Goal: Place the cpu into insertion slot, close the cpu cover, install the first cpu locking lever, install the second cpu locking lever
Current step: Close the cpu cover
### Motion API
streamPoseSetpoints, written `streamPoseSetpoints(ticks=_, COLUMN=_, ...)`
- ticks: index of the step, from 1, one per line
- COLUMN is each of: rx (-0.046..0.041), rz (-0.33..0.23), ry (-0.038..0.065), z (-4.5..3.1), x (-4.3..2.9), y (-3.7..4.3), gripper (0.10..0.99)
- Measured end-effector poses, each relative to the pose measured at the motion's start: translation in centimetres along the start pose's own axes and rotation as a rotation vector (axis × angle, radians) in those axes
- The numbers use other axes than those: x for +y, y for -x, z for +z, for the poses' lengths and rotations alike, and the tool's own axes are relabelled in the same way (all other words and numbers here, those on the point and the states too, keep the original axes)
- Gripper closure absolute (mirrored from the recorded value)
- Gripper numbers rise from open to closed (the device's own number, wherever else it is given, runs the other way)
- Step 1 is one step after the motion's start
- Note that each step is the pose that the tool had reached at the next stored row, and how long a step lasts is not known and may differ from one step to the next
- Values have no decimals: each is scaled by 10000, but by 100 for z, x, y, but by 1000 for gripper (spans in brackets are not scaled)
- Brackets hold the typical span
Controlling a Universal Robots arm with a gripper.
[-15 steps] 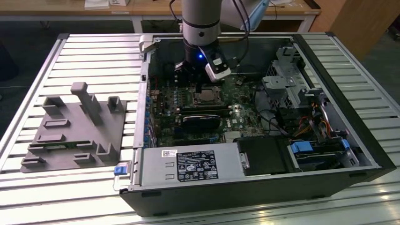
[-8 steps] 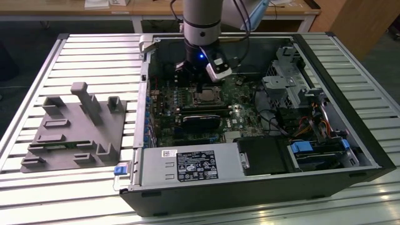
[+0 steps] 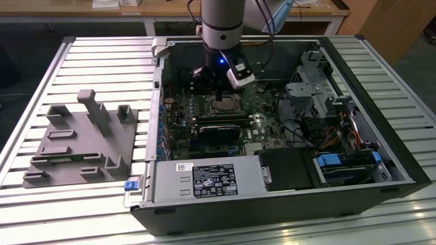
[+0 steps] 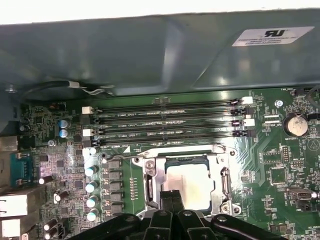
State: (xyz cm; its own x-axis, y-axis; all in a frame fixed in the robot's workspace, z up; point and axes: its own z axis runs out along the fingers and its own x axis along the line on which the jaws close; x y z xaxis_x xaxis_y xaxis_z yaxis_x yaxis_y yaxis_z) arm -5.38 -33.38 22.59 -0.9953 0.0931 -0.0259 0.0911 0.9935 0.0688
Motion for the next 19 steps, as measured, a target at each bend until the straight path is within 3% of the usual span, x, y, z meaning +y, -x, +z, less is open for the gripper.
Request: streamPoseSetpoints(ticks=19, rx=0, rz=0, ry=0, z=4, x=12, y=126, gripper=980)
